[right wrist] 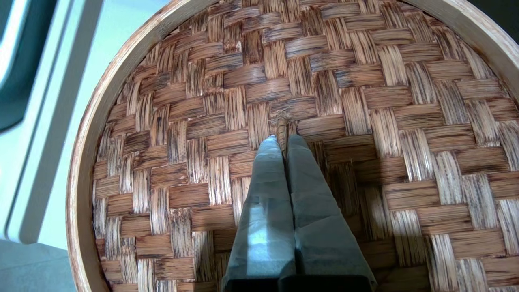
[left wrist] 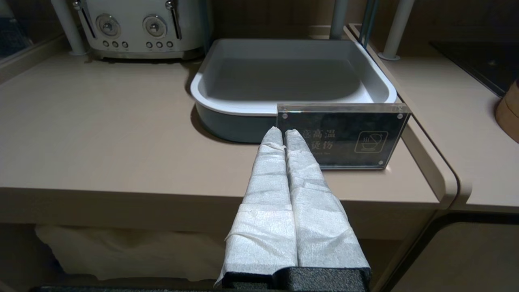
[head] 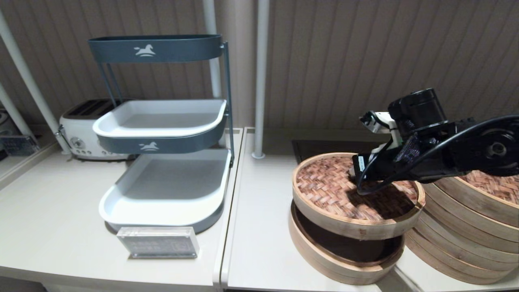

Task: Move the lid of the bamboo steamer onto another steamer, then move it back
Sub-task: Put the steamer

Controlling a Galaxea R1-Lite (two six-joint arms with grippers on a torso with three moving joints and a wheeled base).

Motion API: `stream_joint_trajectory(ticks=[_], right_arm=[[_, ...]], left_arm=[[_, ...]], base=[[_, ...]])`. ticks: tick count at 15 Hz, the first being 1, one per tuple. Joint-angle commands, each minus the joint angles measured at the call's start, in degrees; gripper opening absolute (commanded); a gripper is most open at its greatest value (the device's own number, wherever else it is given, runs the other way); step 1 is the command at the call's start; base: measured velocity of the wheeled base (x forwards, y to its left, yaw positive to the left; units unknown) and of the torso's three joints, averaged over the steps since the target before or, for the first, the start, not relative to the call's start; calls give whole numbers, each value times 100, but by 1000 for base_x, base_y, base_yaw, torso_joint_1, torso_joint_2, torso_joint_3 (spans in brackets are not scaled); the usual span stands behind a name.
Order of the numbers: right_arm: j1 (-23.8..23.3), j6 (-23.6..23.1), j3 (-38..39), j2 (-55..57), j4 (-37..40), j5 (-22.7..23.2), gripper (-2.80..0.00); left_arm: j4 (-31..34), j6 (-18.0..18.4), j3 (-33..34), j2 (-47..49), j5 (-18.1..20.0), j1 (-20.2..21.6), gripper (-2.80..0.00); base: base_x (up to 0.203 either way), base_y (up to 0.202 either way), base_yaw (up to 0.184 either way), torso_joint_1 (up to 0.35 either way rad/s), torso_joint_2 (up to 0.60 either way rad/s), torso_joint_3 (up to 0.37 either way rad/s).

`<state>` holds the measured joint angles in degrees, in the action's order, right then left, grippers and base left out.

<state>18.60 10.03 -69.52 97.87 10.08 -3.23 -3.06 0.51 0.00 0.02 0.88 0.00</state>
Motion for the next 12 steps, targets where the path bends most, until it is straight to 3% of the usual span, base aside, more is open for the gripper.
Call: stream_joint_trajectory(ticks=[1,4,12], right_arm=[[2,7,90,267,-222,-83,-280],[3,-8,464,415,-1032,-193,-280],[3,-1,780,600,-1111,-196,-280]], left_arm=[[-10,1,158,-2,0,0,-280],[-2,1,158,-2,0,0,-280],[-2,1,158,-2,0,0,-280]], base=[[0,0,0,0,0,0],[0,0,0,0,0,0],[0,0,0,0,0,0]])
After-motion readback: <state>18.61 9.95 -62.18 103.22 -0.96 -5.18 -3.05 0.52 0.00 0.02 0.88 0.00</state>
